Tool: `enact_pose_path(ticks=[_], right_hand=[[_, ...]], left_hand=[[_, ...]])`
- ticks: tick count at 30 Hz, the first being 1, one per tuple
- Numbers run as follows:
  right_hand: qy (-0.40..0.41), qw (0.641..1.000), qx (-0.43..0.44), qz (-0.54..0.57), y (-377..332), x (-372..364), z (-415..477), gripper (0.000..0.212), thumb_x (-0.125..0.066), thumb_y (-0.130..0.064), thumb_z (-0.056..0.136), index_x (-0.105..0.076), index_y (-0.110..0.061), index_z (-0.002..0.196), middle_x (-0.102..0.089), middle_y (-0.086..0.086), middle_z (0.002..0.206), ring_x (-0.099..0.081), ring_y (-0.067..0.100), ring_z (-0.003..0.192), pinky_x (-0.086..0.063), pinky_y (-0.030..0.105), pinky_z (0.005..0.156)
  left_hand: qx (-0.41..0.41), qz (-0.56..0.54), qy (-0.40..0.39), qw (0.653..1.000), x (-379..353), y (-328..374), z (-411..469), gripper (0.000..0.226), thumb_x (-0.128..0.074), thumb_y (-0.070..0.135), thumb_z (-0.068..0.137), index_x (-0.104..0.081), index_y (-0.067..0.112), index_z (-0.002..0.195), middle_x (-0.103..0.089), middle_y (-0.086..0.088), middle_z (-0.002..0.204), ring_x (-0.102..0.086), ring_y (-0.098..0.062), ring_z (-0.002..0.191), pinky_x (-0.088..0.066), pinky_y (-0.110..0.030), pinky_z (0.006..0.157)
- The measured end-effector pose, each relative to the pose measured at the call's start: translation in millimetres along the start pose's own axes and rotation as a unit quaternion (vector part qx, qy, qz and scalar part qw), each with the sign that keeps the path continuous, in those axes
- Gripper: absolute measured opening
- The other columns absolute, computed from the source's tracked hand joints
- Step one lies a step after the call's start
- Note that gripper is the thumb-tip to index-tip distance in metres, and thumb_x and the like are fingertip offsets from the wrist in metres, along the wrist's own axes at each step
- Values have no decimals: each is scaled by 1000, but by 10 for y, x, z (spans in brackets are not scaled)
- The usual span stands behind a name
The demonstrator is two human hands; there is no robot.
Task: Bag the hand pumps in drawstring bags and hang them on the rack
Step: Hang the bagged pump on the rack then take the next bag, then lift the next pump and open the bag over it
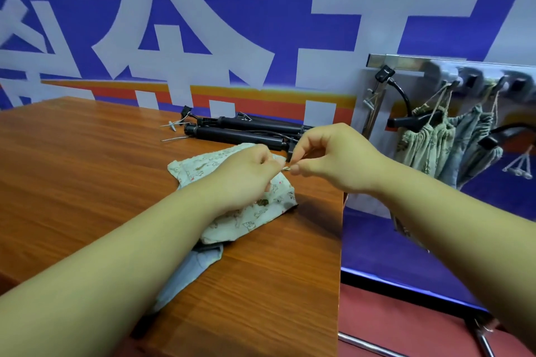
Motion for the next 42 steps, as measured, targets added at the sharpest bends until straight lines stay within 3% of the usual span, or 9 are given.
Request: enact_pose_path(ticks=[6, 12, 17, 21, 24, 27, 30, 35, 42], right_hand=[[26, 999, -23, 31, 129, 58, 95, 12, -84, -19, 79, -75, -20, 86, -75, -4, 81, -71, 12, 76, -57, 26, 75], [75, 991, -95, -58, 605, 125, 412, 8, -78, -28, 85, -73, -27, 91, -70, -13, 89, -65, 7, 87, -54, 28, 81], [58, 981, -127, -136, 908, 56, 791, 11, -70, -27, 91, -73, -22, 101, -67, -8, 96, -64, 16, 94, -50, 29, 77], [35, 975, -113, -188, 1033, -41, 1169, 26, -66, -30, 94, -68, -19, 118, -66, 2, 120, -61, 24, 110, -44, 28, 83], [-14, 965, -119, -233, 1151, -156, 1487, 49, -63, -40, 95, -53, -20, 139, -50, 6, 145, -48, 30, 131, -43, 39, 105], [-79, 951, -157, -255, 1282, -301, 1704, 66, -57, -48, 97, -35, -20, 152, -40, 9, 155, -40, 34, 139, -38, 42, 112], [-111, 939, -171, -277, 1388, -408, 1791, 64, -57, -49, 97, -37, -19, 151, -47, 10, 150, -48, 34, 132, -41, 39, 104], [-126, 930, -180, -294, 1376, -471, 1853, 72, -59, -60, 92, -45, -15, 146, -54, 10, 143, -53, 34, 126, -46, 41, 101], [-179, 904, -195, -335, 1257, -463, 1845, 62, -56, -60, 93, -53, -9, 128, -62, 13, 120, -60, 34, 103, -51, 43, 90]], left_hand=[[5, -101, 13, 995, -13, 54, 186, 37, -51, 36, 101, -62, 18, 71, -61, 10, 59, -54, -7, 54, -43, -27, 55], [70, -171, 94, 978, 103, -108, 589, 26, -61, 20, 95, -71, -3, 91, -76, -14, 91, -75, -26, 91, -64, -37, 80], [85, -253, 103, 958, 103, -273, 828, 22, -62, 10, 93, -65, -12, 94, -74, -24, 101, -75, -13, 79, -63, -30, 76], [125, -366, 123, 914, 76, -582, 929, 22, -60, 2, 91, -60, 4, 70, -73, -25, 105, -77, -23, 89, -62, -36, 77], [152, -445, 123, 874, 75, -765, 1006, 14, -55, -2, 93, -63, 1, 81, -74, -18, 98, -78, -22, 86, -62, -36, 72], [156, -482, 127, 853, 99, -824, 1069, 17, -55, 5, 99, -58, 4, 82, -73, -6, 73, -77, -20, 79, -61, -34, 68], [163, -492, 136, 844, 94, -858, 1107, 15, -56, 11, 102, -58, 9, 87, -70, 0, 60, -76, -17, 72, -59, -32, 63], [167, -478, 141, 851, 83, -898, 1116, 16, -58, 14, 101, -54, 14, 85, -55, -2, 64, -59, -12, 52, -49, -23, 48], [182, -472, 132, 852, 91, -907, 1104, 19, -57, 15, 102, -50, 16, 84, -48, -1, 65, -44, -9, 47, -32, -17, 39]])
Point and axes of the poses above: each hand's wrist, its own z-axis towards the middle knuckle, its own x-axis out of the back of the hand, y = z × x, the point moved 3 cm from there along z, towards the middle knuckle
